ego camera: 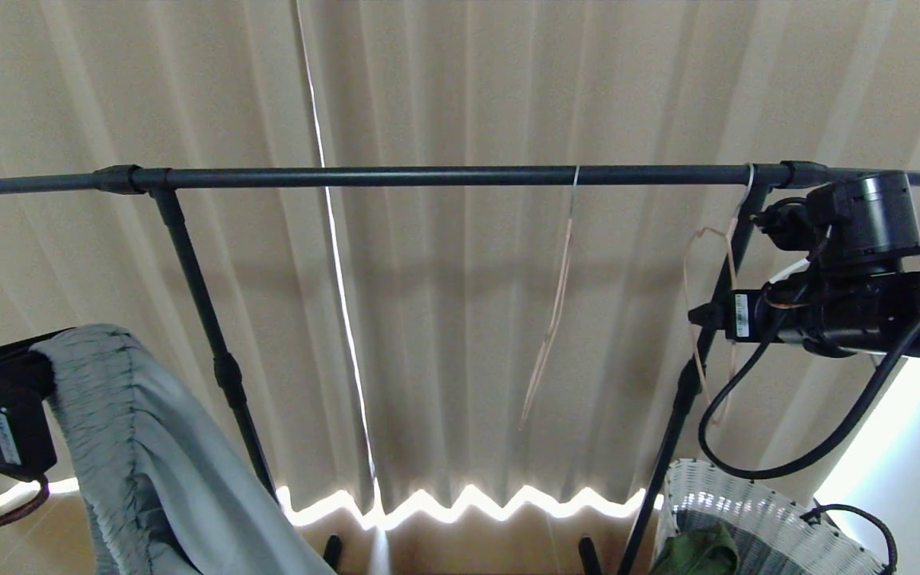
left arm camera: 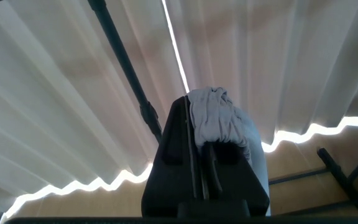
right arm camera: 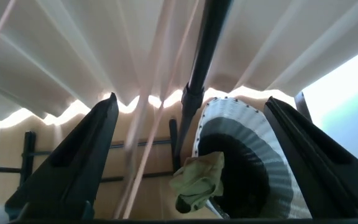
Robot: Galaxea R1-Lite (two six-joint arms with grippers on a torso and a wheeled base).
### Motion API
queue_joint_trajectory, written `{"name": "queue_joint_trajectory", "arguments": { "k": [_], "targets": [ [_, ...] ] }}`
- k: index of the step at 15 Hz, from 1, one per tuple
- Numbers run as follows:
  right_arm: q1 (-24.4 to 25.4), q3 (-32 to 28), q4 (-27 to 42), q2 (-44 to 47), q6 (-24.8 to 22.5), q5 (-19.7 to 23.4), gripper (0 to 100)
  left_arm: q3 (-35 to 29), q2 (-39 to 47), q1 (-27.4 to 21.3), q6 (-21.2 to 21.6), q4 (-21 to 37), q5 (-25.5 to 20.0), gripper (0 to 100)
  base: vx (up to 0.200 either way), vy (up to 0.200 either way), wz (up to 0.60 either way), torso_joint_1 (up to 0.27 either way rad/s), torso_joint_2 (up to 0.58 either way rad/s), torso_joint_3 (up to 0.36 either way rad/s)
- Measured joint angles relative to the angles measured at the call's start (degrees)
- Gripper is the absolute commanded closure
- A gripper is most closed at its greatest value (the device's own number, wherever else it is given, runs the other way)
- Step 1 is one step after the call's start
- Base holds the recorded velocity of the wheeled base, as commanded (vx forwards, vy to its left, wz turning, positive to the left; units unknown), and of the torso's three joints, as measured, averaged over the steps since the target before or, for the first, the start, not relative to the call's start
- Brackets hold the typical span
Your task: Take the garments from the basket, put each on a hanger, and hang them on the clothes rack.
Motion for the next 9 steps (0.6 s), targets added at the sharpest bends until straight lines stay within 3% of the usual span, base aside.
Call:
{"name": "queue_joint_trajectory", "arguments": {
  "k": [2, 3, 9],
  "targets": [
    [0.0, -0.1, 0.0, 0.2, 0.0, -1.2, 0, 0.0, 0.0, 0.0, 0.0, 0.0, 0.0, 100, 0.0, 0.0, 0.0, 0.0, 0.0, 0.0],
    [0.0, -0.1, 0.0, 0.3, 0.0, -1.8, 100, 0.0, 0.0, 0.0, 0.0, 0.0, 0.0, 100, 0.0, 0.0, 0.0, 0.0, 0.0, 0.0],
    [1.1, 0.0, -0.1, 0.0, -0.1, -2.3, 100, -0.1, 0.0, 0.0, 0.1, 0.0, 0.0, 100, 0.0, 0.0, 0.0, 0.0, 0.0, 0.0]
  ]
}}
